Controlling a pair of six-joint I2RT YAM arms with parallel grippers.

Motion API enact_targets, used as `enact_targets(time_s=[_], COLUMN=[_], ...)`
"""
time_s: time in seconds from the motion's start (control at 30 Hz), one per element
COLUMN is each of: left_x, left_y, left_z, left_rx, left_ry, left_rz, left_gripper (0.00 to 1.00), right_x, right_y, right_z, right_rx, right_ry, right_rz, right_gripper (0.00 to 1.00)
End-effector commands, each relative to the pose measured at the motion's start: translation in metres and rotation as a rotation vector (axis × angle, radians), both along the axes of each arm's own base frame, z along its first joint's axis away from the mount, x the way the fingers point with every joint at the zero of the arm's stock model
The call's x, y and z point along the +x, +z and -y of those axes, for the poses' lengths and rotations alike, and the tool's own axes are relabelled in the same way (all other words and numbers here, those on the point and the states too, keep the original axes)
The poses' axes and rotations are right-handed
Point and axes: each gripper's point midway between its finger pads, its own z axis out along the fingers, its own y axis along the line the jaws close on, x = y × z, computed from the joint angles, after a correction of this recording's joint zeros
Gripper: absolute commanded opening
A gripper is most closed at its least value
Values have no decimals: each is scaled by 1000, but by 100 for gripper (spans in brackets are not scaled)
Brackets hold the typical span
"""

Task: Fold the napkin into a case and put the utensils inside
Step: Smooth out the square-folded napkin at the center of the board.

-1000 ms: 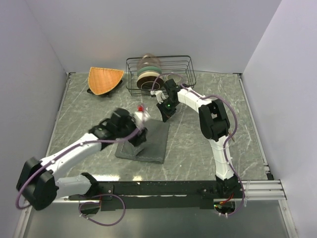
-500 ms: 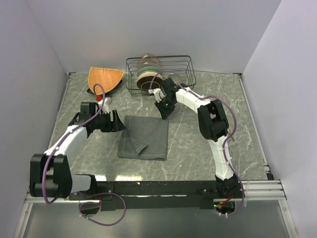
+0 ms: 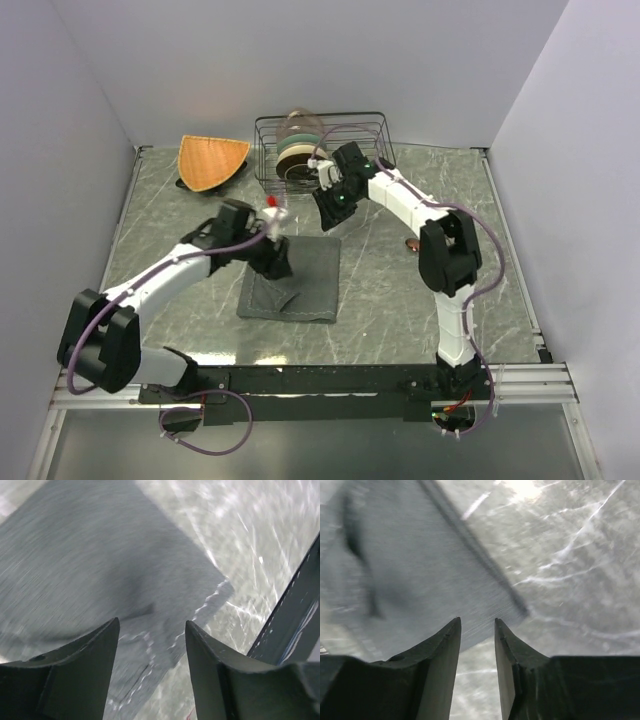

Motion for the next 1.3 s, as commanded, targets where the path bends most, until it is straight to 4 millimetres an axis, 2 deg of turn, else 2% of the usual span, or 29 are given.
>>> enact_targets(time_s=[0.0, 0.03, 0.1, 0.13, 0.2, 0.23, 0.37, 0.57, 0.67, 0.8, 0.9, 0.97, 1.03, 1.07, 1.17, 1.23, 1.27], left_x=[2, -3, -4, -5, -7, -8, -11, -10, -20, -41, -50, -59, -54, -50, -17, -8, 4], left_y=[-12, -21, -29, -37, -44, -53, -71, -72, -70, -73, -62, -63, -55, -50, -11, 3, 14], left_z=[15, 24, 28, 29, 33, 33, 31, 10, -6, -33, -50, -61, -74, -79, -104, -102, -108], left_rx=[176, 206, 273, 302, 356, 384, 481, 576, 608, 653, 656, 657, 633, 607, 477, 421, 413], left_ry=[-105, -139, -165, -176, -201, -211, -236, -192, -165, -127, -78, -71, -26, -5, 138, 124, 138], left_rz=[116, 113, 148, 149, 177, 172, 181, 192, 167, 130, 137, 102, 102, 102, 168, 193, 214], left_gripper=[62, 63, 63, 63, 62, 62, 61, 61, 60, 60, 61, 62, 63, 63, 68, 70, 71], right_x=[-18, -29, -37, -48, -59, -65, -80, -91, -95, -90, -89, -86, -79, -77, -66, -60, -61], right_y=[21, 16, 11, 1, -2, -10, -10, -28, -46, -66, -74, -78, -78, -77, -71, -56, -48], right_z=[12, 13, 21, 23, 21, 22, 7, -7, -6, 6, 9, 11, 10, 8, -2, -14, -18], right_rx=[86, 108, 131, 143, 165, 171, 275, 253, 172, 82, 43, 13, -4, -9, -12, 17, 45], right_ry=[-109, -131, -169, -173, -199, -220, -239, -236, -226, -257, -260, -257, -239, -228, -180, -134, -118], right_rz=[-107, -177, -239, -287, -332, -366, -482, -514, -495, -468, -453, -430, -397, -389, -325, -292, -295], right_gripper=[38, 35, 33, 32, 31, 29, 29, 28, 28, 28, 27, 27, 27, 27, 29, 32, 33])
